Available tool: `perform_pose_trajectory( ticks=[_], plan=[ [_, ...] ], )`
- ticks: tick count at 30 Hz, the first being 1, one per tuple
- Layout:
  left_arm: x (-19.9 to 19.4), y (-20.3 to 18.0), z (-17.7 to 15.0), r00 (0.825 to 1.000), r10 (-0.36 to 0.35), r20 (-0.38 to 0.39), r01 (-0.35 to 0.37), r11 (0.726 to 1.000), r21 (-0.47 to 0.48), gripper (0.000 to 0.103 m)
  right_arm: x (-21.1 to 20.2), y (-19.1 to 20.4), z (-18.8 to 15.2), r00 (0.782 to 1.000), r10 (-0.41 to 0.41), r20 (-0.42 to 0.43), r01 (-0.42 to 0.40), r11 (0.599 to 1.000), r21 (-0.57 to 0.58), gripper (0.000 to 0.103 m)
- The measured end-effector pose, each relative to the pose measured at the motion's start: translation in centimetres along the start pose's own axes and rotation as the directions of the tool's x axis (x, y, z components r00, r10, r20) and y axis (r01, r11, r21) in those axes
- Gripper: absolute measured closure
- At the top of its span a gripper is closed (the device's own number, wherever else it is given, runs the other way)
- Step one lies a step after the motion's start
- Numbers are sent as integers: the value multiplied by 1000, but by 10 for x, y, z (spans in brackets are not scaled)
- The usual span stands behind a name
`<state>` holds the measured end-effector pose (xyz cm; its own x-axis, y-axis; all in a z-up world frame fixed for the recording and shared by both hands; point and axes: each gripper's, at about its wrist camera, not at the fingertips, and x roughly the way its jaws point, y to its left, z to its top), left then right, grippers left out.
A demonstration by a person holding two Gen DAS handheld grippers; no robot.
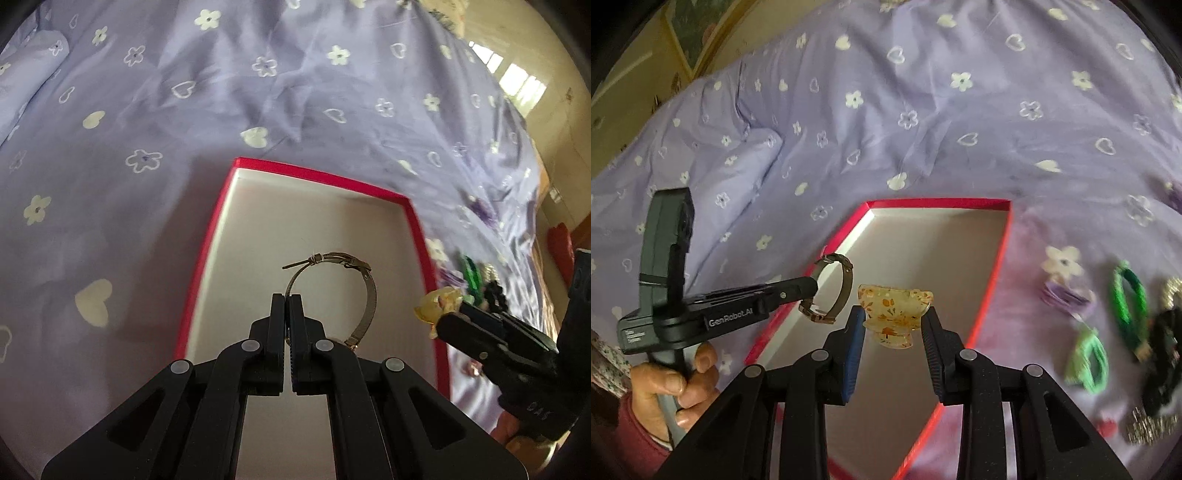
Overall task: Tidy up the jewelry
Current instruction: 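Carry the watch and clip into the red-rimmed box while opening both tools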
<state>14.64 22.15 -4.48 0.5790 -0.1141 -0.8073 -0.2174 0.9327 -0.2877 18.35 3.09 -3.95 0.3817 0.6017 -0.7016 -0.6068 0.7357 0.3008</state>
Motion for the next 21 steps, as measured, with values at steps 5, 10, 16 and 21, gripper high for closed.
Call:
perform_pose_trajectory(
  ticks=[5, 10, 16, 21],
  plan=[
    [21, 5, 9, 999, 31, -22, -31, 1000, -3, 102, 34, -1, 9, 997, -23, -70, 21, 999, -28, 71],
    [38, 8, 12, 997, 57, -49, -57, 998, 1, 102, 50, 0, 11, 992, -50, -118, 42, 997, -64, 71],
    [43, 7, 13, 995, 77, -67, -77, 997, 11, 101, 59, -2, 10, 987, -61, -151, 49, 995, -82, 71],
    [46, 3, 16, 992, 101, -76, -99, 995, 30, 101, 61, -2, 12, 985, -62, -159, 48, 995, -91, 69]
  ],
)
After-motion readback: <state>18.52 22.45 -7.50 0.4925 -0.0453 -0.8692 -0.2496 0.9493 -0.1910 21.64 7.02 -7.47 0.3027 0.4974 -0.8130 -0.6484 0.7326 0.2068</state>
